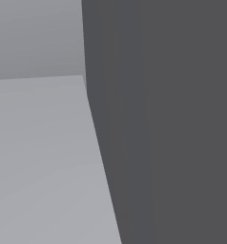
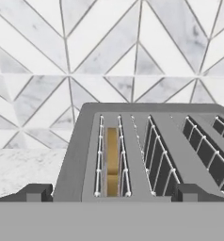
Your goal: Start the toaster. Once the lever pops up, take the bread to the plate on the dining counter.
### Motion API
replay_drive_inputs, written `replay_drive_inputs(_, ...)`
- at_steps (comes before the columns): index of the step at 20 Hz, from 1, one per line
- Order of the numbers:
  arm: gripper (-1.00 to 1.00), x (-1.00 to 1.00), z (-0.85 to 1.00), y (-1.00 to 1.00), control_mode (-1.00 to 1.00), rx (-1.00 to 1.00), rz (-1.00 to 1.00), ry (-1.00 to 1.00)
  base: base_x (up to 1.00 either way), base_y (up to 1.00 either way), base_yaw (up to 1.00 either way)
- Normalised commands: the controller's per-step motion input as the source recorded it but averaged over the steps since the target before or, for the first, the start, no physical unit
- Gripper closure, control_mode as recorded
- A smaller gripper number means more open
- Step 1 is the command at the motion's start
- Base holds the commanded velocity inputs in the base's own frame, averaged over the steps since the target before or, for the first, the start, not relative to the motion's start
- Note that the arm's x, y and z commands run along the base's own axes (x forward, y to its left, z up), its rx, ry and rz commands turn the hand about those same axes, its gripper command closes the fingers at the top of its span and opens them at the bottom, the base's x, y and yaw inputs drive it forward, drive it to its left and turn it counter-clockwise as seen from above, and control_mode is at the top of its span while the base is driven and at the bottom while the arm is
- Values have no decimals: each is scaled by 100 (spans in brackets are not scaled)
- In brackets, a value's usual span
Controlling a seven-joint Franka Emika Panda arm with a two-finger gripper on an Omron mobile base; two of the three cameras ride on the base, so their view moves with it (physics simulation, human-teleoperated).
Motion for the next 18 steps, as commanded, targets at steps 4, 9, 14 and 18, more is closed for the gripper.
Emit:
replay_drive_inputs(4,-100,11,-17,0,-100,0,0,5,0,0,0)
replay_drive_inputs(9,-100,5,-7,0,-100,0,0,6,0,0,0)
replay_drive_inputs(14,-100,11,0,0,-100,0,0,4,0,0,0)
replay_drive_inputs(18,-100,26,0,3,-100,0,0,0,0,0,0)
